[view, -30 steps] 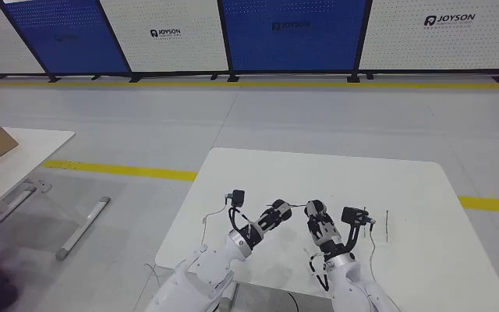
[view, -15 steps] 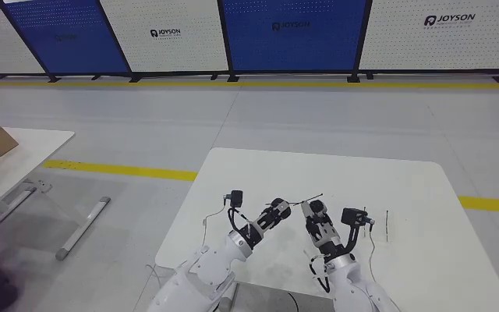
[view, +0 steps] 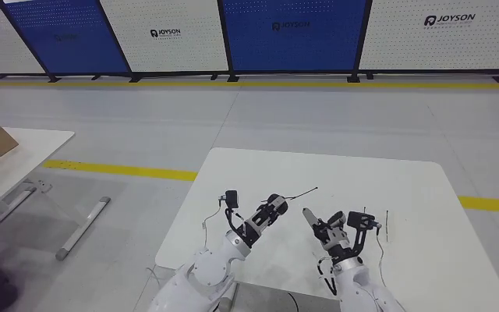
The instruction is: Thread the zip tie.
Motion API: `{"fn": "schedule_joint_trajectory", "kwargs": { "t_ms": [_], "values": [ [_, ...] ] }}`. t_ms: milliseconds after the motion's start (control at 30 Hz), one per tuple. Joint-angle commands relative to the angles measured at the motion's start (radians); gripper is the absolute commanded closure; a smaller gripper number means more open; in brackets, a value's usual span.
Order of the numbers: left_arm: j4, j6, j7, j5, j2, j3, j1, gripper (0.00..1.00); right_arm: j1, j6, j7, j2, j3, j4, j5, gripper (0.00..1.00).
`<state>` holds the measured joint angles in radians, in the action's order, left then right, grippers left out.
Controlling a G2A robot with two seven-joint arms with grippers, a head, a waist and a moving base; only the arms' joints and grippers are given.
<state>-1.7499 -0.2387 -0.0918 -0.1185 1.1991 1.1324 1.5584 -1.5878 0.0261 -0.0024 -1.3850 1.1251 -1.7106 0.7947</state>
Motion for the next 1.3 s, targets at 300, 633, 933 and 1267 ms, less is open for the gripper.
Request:
{"fn": "schedule_joint_trajectory", "kwargs": {
  "t_ms": [300,633,933,1267],
  "values": [
    [-0.007,-0.017,-0.056,-0.073,0.001,-0.007,0.004,1.00,0.026,0.006,0.038,0.018,0.009,0.016,0.269,0.00],
    [-0.008,-0.017,-0.060,-0.076,0.001,-0.006,0.004,1.00,0.026,0.030,0.098,0.018,0.008,0.019,0.204,0.00],
    [-0.003,-0.008,-0.048,-0.058,0.005,-0.020,-0.007,1.00,0.046,0.037,0.130,0.015,-0.008,0.021,0.160,0.69],
    [0.016,0.012,-0.041,-0.023,0.008,-0.035,-0.023,1.00,0.023,0.056,0.133,0.020,-0.018,-0.023,0.171,0.71]
  ]
}}
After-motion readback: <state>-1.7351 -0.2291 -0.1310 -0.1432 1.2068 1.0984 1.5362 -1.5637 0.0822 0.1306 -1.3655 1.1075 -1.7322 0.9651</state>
